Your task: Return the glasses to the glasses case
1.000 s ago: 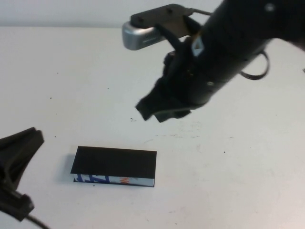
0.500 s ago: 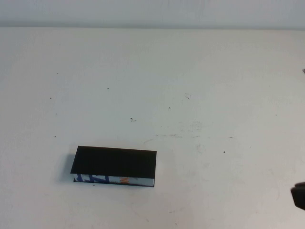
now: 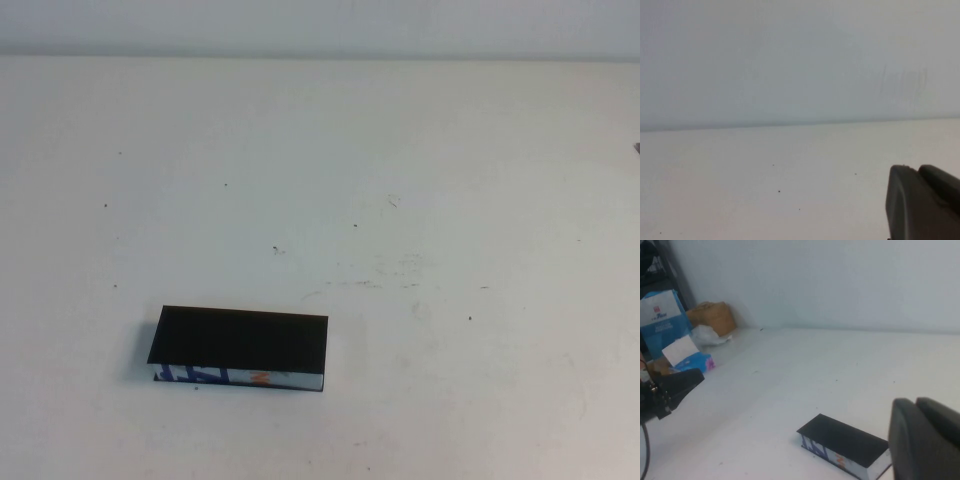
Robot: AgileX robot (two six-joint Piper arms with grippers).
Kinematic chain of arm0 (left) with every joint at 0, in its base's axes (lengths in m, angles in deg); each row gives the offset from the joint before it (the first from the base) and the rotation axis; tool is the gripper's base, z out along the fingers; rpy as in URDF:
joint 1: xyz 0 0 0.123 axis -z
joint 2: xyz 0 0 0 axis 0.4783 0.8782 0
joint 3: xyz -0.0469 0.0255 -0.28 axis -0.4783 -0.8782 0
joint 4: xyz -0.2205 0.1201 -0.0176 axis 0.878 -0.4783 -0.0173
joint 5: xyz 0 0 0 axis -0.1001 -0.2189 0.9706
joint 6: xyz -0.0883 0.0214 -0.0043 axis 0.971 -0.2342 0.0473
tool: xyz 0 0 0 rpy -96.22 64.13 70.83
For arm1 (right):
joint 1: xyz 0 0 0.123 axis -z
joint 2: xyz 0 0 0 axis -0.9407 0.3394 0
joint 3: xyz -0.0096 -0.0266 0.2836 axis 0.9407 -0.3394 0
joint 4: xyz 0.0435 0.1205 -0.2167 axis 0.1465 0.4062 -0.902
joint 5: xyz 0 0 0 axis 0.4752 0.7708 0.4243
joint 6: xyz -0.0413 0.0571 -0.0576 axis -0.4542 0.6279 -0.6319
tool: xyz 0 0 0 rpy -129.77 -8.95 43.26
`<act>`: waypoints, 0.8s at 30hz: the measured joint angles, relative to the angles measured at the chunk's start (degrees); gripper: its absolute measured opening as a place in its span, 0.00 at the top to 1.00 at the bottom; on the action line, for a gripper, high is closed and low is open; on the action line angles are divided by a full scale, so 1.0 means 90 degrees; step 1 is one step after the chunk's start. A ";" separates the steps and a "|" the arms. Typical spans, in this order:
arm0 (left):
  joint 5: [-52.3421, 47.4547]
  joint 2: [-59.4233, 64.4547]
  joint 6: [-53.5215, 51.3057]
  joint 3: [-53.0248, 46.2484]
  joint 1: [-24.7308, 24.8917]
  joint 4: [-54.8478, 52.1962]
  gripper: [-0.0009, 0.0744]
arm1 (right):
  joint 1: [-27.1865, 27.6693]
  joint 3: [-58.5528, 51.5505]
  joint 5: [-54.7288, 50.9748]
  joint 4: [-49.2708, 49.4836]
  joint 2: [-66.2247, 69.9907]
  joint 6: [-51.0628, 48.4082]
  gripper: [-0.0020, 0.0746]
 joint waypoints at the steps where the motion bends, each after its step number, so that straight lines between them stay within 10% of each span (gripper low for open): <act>1: 0.0000 0.0000 0.0000 0.0000 0.0000 0.0000 0.99 | 0.0000 -0.0169 0.0149 0.0000 -0.0097 0.0000 0.99; 18: 0.0090 0.0000 -0.0015 0.0000 0.0000 0.0015 0.99 | 0.0000 -0.1332 0.0594 -0.0844 -0.0163 0.0044 0.99; 24: 0.0124 0.0000 -0.0015 0.0000 0.0000 0.0021 0.99 | 0.1648 -0.2316 0.1848 -0.1765 -0.0122 0.0163 0.99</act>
